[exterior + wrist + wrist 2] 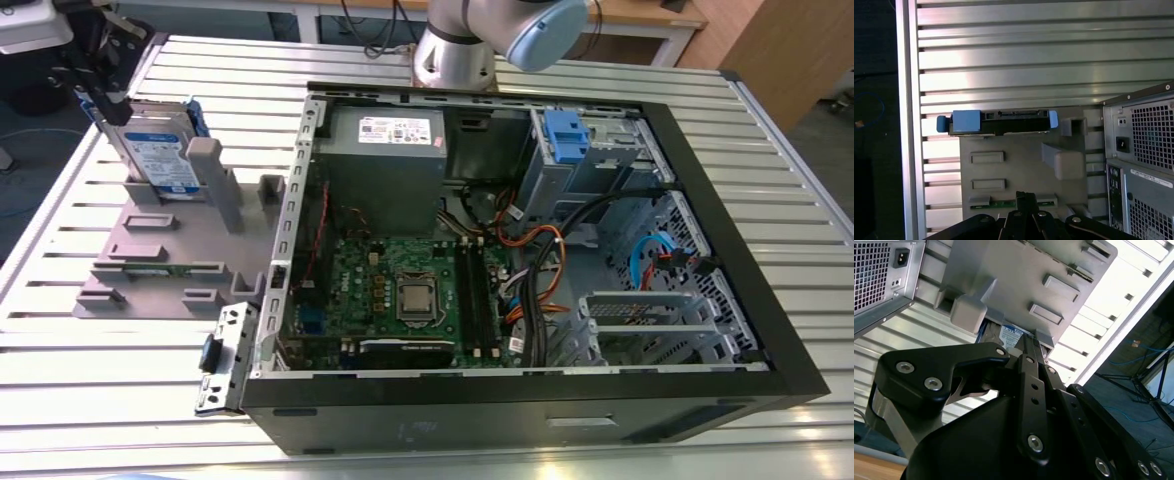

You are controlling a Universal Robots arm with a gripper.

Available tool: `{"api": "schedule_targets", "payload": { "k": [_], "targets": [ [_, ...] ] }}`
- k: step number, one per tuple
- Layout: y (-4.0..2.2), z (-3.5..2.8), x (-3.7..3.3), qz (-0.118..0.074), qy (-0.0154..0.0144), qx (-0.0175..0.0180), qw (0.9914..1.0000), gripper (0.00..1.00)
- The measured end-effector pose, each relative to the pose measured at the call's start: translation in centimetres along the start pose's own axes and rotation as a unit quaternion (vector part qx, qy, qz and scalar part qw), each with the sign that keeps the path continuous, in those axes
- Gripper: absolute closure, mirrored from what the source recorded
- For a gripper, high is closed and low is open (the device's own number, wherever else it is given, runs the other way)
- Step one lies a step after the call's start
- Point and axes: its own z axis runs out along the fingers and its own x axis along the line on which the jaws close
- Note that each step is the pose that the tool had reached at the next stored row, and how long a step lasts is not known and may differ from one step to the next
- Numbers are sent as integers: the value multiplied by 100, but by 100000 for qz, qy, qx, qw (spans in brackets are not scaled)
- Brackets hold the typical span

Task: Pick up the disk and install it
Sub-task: 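Reach for the disk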

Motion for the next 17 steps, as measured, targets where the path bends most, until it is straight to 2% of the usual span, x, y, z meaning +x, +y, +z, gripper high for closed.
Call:
{"api": "schedule_targets", "payload": {
  "k": [7, 17],
  "targets": [
    [50, 13, 9, -10, -7, -37, 100000, 89],
    [68, 19, 59, -7, 2, -28, 100000, 89]
  ]
}}
